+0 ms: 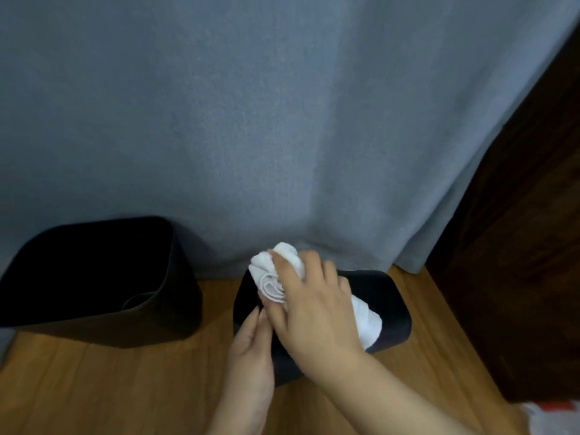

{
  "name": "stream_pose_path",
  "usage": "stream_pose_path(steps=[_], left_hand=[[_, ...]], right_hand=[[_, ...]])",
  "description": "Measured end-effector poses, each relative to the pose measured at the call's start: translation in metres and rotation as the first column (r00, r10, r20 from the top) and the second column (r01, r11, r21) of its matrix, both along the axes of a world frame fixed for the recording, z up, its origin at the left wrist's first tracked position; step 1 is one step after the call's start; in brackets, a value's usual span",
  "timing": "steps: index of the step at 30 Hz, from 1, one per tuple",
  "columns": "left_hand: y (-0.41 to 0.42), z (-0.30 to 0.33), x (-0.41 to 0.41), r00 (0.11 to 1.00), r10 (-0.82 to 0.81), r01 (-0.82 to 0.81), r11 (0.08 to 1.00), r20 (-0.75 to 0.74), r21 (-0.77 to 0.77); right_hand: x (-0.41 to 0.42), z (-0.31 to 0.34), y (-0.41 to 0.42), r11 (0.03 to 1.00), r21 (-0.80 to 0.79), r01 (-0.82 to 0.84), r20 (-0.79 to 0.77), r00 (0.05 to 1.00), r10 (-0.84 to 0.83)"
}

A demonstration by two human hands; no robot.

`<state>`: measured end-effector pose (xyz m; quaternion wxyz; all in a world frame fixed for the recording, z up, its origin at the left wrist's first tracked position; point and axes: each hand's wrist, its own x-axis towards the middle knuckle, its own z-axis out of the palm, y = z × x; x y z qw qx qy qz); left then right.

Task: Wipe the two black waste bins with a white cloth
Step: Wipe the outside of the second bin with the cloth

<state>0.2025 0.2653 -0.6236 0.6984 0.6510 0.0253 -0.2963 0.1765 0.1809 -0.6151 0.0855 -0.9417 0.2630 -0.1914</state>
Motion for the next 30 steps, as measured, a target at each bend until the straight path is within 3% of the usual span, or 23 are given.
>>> stream_pose_path(steps=[4, 10, 17, 19, 21, 25, 30], left_hand=[[0.003, -0.009, -0.003, 0.996, -0.014, 0.009, 0.998, 0.093, 0.055], [0.007, -0.011, -0.006, 0.998, 0.003, -0.006, 0.999, 0.062, 0.046], [0.007, -0.002, -0.008, 1.0, -0.009, 0.009, 1.0, 0.007, 0.02], [0.006, 0.001, -0.007, 0.999, 0.024, -0.023, 1.0, -0.04, 0.016], [0.003, 0.0, -0.006, 0.996, 0.048, -0.048, 0.999, -0.075, 0.011], [-0.002, -0.004, -0.003, 1.0, 0.006, -0.005, 1.0, -0.024, 0.03], [0.002, -0.01, -0.002, 1.0, -0.012, 0.012, 0.996, 0.005, 0.094]], right_hand=[[-0.001, -0.009, -0.02, 0.998, 0.05, 0.024, 0.063, 0.998, -0.027], [-0.024, -0.022, -0.081, 0.935, 0.155, 0.317, -0.18, 0.94, -0.289], [-0.07, -0.038, -0.129, 0.853, 0.156, 0.498, -0.162, 0.865, -0.475], [-0.071, -0.024, -0.113, 0.887, 0.197, 0.417, -0.066, 0.909, -0.412], [-0.064, -0.003, -0.076, 0.939, 0.262, 0.221, 0.039, 0.97, -0.239], [-0.036, 0.015, -0.005, 0.952, 0.277, -0.128, 0.019, 0.992, 0.128], [-0.03, -0.001, 0.006, 0.988, 0.119, -0.096, -0.012, 0.995, 0.098]])
